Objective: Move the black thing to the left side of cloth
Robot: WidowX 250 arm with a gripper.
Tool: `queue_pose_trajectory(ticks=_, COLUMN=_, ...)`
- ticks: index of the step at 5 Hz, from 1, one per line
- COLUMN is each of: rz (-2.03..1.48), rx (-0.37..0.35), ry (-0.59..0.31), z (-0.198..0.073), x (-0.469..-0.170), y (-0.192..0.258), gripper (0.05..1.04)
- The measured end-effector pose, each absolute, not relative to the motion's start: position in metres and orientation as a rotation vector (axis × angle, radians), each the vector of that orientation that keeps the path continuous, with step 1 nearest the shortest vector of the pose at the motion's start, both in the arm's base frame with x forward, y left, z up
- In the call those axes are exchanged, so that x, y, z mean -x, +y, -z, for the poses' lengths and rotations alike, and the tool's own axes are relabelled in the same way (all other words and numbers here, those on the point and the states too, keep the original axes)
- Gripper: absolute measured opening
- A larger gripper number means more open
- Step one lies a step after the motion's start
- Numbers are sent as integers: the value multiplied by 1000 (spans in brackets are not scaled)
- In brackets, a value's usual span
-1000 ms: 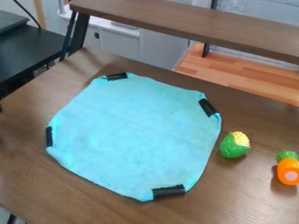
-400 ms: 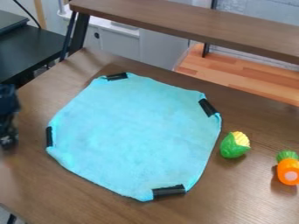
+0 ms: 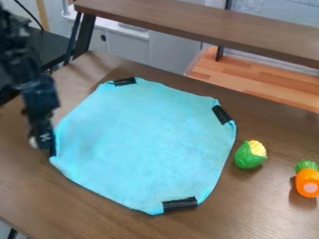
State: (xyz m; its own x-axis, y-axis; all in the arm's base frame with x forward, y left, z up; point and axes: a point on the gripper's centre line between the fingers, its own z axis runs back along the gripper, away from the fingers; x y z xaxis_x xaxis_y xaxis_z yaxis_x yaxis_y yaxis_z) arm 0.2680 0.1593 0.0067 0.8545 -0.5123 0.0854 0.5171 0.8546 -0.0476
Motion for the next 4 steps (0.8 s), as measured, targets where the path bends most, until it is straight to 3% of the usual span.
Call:
queue_pose_trajectory(ticks=2, rz=606, rx=50, ry=-80, z=-11, x=-300, y=111, gripper=546)
queue_pose_trajectory(ticks=3, rz=603, rx=28, ry=-105, z=-17, x=-312, y=109, gripper=546)
queue_pose_trajectory(ticks=4, rz=605, rx=-9, ry=-131, z=-18, x=-318, y=115, gripper=633)
